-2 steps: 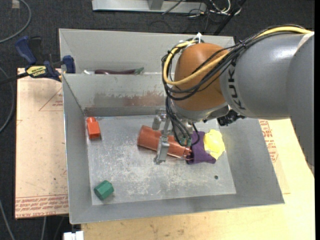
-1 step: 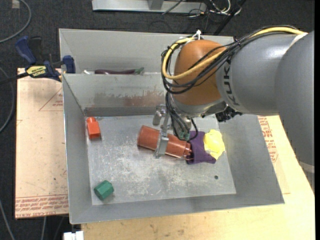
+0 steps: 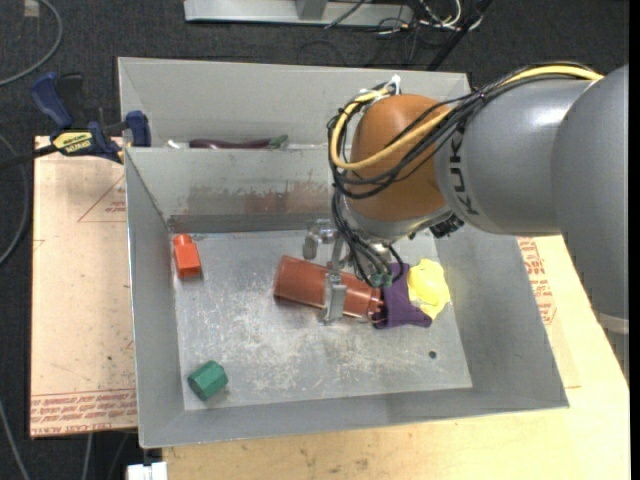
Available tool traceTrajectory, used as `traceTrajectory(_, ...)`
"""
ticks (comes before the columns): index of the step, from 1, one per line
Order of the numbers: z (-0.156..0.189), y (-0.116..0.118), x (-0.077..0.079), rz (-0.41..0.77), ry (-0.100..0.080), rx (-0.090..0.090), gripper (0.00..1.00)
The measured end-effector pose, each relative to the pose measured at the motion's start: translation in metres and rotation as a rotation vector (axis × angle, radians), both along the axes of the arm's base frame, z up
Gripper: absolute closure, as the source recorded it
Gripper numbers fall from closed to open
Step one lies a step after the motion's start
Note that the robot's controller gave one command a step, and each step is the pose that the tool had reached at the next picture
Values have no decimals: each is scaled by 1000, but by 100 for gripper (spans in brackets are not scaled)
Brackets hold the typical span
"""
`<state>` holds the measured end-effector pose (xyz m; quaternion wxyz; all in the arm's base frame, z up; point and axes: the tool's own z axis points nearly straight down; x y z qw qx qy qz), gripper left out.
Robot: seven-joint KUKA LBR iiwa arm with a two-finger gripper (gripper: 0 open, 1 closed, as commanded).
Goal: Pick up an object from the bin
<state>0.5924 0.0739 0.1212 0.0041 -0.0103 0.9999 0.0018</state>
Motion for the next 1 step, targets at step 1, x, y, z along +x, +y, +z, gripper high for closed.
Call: traceTrajectory(1,-52,-4,-19,-246,3,3,100)
